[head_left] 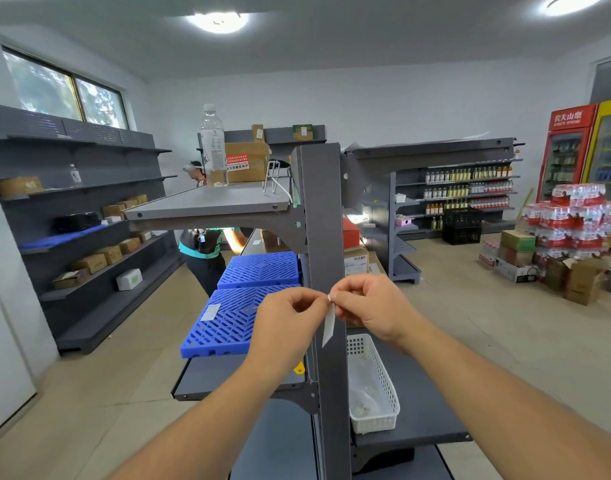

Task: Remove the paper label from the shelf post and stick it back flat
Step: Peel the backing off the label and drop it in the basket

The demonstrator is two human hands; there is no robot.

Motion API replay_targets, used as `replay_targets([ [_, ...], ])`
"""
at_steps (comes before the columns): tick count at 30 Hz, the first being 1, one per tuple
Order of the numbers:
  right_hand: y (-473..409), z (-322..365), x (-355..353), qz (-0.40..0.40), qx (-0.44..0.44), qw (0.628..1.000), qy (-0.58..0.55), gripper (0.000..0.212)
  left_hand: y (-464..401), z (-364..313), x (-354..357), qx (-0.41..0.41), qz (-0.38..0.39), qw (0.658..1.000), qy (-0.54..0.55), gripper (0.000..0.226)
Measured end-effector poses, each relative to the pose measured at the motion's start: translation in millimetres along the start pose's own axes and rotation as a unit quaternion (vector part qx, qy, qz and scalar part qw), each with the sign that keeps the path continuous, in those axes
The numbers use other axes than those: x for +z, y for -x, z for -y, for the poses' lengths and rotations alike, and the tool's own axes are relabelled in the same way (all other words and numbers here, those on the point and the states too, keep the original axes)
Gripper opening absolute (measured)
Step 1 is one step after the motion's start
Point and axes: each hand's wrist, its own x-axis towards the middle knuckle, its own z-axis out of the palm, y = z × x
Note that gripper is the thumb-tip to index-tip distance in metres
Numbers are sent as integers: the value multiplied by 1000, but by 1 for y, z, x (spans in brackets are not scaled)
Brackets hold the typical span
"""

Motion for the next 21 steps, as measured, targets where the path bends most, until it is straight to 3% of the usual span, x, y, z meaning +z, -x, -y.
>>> replay_targets([
  [21,5,-4,-2,-33,-54,995,73,19,4,-9,5,-42,2,999,32,17],
])
